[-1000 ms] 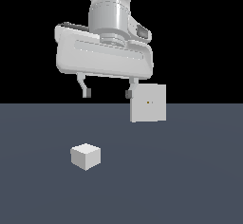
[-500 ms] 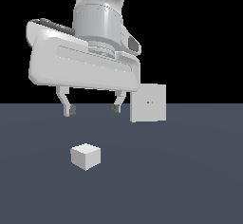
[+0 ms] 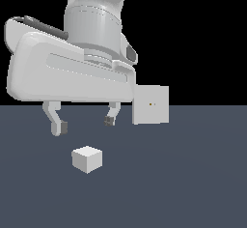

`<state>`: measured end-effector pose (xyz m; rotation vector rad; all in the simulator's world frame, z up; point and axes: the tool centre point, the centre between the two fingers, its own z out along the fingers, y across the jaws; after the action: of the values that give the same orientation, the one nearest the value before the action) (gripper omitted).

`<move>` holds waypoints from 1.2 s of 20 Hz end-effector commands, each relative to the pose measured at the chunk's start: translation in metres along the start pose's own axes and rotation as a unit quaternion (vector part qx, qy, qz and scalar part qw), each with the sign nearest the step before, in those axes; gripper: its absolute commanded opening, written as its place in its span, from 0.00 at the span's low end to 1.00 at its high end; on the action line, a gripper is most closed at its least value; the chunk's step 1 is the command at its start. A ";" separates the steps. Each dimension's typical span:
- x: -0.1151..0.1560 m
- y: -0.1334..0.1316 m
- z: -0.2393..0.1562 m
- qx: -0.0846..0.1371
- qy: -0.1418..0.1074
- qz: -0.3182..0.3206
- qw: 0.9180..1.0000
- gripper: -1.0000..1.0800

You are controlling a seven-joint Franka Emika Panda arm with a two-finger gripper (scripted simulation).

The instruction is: Plug the charger into the wall socket.

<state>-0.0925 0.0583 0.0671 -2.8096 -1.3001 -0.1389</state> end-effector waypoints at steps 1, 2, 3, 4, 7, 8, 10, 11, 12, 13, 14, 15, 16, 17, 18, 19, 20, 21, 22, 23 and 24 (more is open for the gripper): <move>-0.001 -0.003 0.003 0.001 0.002 -0.012 1.000 0.96; -0.002 -0.004 0.003 0.001 0.002 -0.015 1.000 0.96; -0.002 -0.004 0.004 0.001 0.003 -0.018 1.000 0.96; -0.002 -0.004 0.004 0.001 0.003 -0.019 1.000 0.96; -0.002 -0.004 0.004 0.001 0.003 -0.018 1.000 0.96; -0.003 -0.004 0.004 0.001 0.003 -0.018 1.000 0.96; -0.003 -0.004 0.007 0.001 0.003 -0.018 1.000 0.96; -0.003 -0.005 0.008 0.001 0.003 -0.019 1.000 0.96; -0.003 -0.005 0.011 0.001 0.003 -0.019 1.000 0.96; -0.004 -0.005 0.014 0.001 0.002 -0.019 1.000 0.96; -0.004 -0.005 0.017 0.001 0.002 -0.019 1.000 0.96; -0.005 -0.005 0.021 0.001 0.002 -0.019 1.000 0.96; -0.005 -0.005 0.025 0.001 0.002 -0.020 1.000 0.96; -0.006 -0.005 0.030 0.001 0.002 -0.020 1.000 0.96; -0.006 -0.005 0.035 0.001 0.002 -0.020 1.000 0.96; -0.007 -0.005 0.039 0.001 0.002 -0.020 1.000 0.96; -0.007 -0.005 0.043 0.001 0.002 -0.020 1.000 0.96; -0.008 -0.005 0.046 0.001 0.002 -0.020 1.000 0.96; -0.008 -0.005 0.049 0.001 0.002 -0.020 1.000 0.96; -0.008 -0.005 0.051 0.001 0.002 -0.021 1.000 0.96; -0.008 -0.005 0.053 0.001 0.002 -0.021 1.000 0.96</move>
<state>-0.0987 0.0593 0.0173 -2.7790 -1.3562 -0.1435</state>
